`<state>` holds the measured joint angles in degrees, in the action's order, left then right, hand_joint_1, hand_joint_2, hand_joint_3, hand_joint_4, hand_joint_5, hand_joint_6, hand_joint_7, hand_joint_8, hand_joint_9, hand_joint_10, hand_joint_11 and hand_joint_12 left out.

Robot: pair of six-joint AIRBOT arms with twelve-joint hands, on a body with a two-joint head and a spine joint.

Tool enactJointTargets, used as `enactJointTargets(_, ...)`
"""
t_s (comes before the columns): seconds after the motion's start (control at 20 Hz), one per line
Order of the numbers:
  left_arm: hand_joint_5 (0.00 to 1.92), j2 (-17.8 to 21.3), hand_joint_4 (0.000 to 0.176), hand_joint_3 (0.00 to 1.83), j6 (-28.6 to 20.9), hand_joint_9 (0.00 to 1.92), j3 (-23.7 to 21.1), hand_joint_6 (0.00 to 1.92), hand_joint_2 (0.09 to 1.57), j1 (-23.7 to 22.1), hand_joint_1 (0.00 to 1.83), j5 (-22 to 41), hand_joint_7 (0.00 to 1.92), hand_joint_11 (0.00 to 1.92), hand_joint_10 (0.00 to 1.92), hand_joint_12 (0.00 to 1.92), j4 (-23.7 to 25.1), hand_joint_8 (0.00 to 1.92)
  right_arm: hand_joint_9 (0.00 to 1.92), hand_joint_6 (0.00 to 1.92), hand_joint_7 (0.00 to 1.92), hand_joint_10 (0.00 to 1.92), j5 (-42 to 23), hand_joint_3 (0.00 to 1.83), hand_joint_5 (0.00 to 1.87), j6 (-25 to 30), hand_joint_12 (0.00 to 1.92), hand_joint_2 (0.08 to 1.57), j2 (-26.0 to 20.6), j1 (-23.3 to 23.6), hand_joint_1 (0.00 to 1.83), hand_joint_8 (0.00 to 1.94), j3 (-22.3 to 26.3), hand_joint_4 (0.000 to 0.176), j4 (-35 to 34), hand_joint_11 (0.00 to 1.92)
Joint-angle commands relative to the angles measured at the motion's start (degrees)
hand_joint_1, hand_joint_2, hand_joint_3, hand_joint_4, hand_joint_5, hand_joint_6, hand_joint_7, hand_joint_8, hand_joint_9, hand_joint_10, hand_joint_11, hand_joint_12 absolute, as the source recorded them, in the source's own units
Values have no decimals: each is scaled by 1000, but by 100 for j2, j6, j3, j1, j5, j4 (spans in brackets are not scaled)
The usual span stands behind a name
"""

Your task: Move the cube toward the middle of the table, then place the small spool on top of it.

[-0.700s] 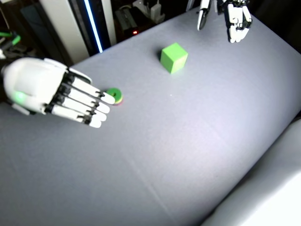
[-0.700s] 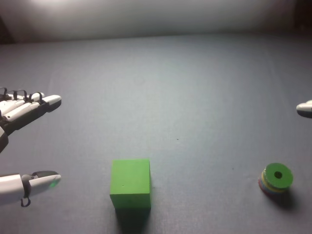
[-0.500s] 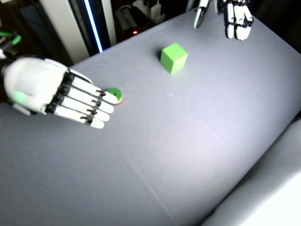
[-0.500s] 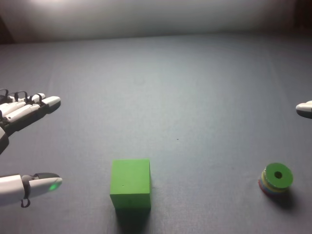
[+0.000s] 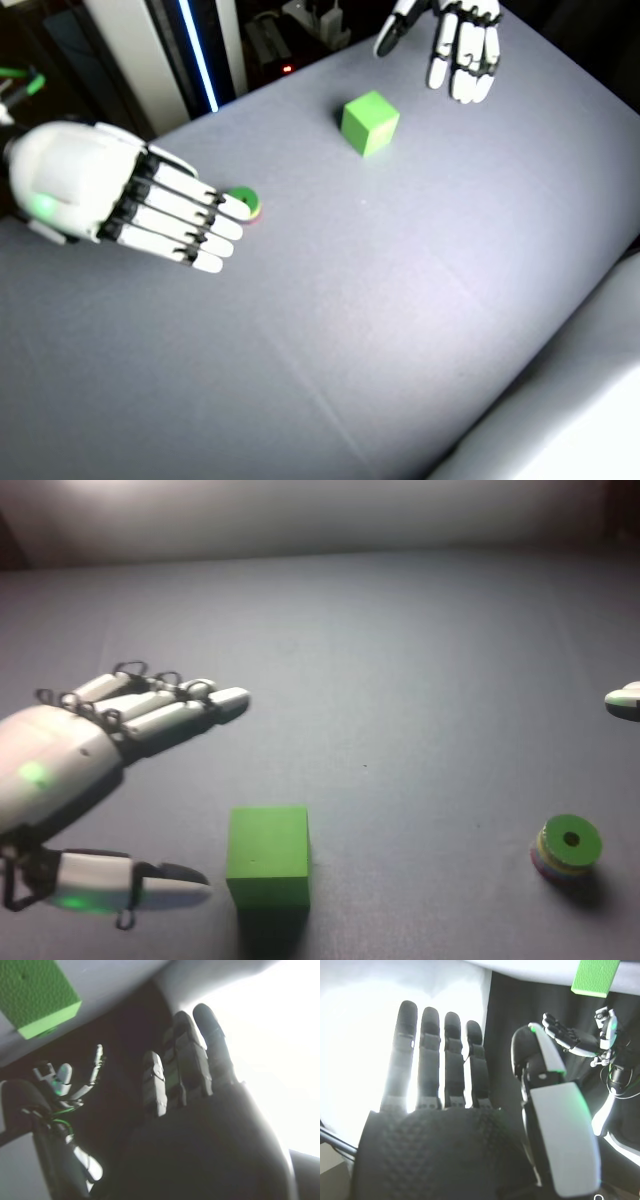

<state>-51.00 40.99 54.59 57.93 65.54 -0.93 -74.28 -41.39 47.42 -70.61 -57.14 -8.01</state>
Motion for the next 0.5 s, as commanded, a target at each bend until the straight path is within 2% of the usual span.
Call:
enactJointTargets(0.0, 144, -84, 176, 0, -39, 350, 23, 11, 831, -93, 652, 263, 193, 36, 0, 742, 154, 0, 443, 5, 460, 0, -674, 3, 454, 35, 377, 1336, -18, 60, 621, 0, -13, 0, -94, 310)
enactJointTargets(0.1, 200, -278, 176, 1, -38, 311, 130, 4, 841, -268, 645, -128, 177, 83, 0, 728, 345, 0, 453, 8, 470, 5, -674, 2, 469, 35, 379, 1339, -18, 61, 600, 4, -10, 0, -94, 317)
enactJointTargets(0.25, 164, -457, 160, 7, 99, 290, 200, 0, 857, -461, 605, -463, 180, 5, 0, 674, 471, 0, 474, 6, 494, 7, -674, 0, 481, 35, 388, 1336, -17, 61, 648, 6, -9, 0, -94, 348)
enactJointTargets(0.4, 146, -556, 170, 1, 309, 215, 216, 0, 855, -583, 588, -619, 141, 0, 0, 603, 475, 0, 481, 2, 493, 4, -657, 0, 482, 35, 393, 1337, -17, 61, 648, 2, -10, 0, -94, 351)
enactJointTargets(0.45, 147, -586, 168, 0, 350, 209, 228, 1, 853, -620, 600, -655, 141, 0, 0, 597, 476, 1, 471, 0, 486, 1, -653, 2, 480, 35, 397, 1343, -17, 61, 635, 0, -10, 0, -95, 345)
